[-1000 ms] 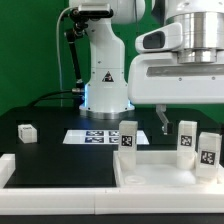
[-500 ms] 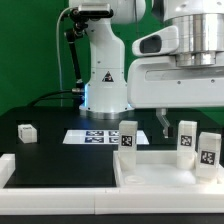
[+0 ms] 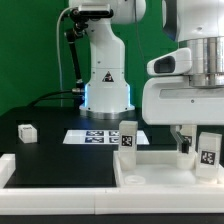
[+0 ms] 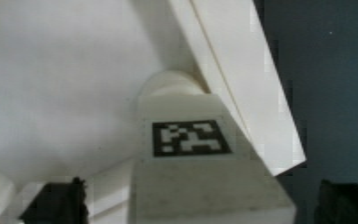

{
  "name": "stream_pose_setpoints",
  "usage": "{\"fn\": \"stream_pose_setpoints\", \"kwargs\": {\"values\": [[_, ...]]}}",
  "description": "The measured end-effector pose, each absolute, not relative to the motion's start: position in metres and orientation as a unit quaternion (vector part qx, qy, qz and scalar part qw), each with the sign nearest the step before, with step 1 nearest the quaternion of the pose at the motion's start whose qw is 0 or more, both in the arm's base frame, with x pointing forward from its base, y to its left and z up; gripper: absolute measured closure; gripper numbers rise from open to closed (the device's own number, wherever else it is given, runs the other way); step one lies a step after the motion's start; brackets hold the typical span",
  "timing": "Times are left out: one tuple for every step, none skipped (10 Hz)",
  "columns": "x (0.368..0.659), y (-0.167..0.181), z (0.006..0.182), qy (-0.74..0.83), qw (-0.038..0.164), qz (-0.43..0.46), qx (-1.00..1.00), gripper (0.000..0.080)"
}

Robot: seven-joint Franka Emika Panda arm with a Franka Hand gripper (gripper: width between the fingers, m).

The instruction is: Assemble square table

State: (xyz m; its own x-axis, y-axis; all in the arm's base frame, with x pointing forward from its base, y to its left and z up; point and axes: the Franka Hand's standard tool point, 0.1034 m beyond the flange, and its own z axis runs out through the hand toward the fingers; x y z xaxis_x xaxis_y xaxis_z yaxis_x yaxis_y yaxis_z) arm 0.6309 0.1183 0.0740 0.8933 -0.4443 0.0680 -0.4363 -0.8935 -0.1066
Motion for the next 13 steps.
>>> {"fn": "stream_pose_setpoints", "kwargs": {"values": [[0.6308, 0.1181, 0.0738, 0.231, 0.044, -0.045, -0.971, 0.0245], [0.6307, 0.1181, 0.0737, 0.248, 0.045, -0.044, -0.967, 0.0446], [0.6307, 0.1174, 0.0735, 0.301, 0.047, -0.041, -0.951, 0.0509], [0.6305, 0.1169, 0.0733, 0.338, 0.049, -0.039, -0.939, 0.0509], [0.6305, 0.1163, 0.0731, 0.376, 0.050, -0.037, -0.925, 0.0509], [0.6303, 0.1144, 0.0721, 0.449, 0.055, -0.033, -0.891, 0.0509], [0.6300, 0.1118, 0.0715, 0.547, 0.062, -0.025, -0.834, 0.0509], [0.6286, 0.1125, 0.0710, 0.635, 0.067, -0.013, -0.769, 0.0509], [0.6281, 0.1161, 0.0702, 0.711, 0.081, 0.003, -0.698, 0.0509], [0.6288, 0.1167, 0.0702, 0.754, 0.093, 0.014, -0.650, 0.0509], [0.6286, 0.1164, 0.0700, 0.767, 0.093, 0.016, -0.634, 0.0508], [0.6285, 0.1165, 0.0699, 0.763, 0.092, 0.015, -0.640, 0.0508], [0.6285, 0.1166, 0.0699, 0.758, 0.093, 0.015, -0.646, 0.0499]]}}
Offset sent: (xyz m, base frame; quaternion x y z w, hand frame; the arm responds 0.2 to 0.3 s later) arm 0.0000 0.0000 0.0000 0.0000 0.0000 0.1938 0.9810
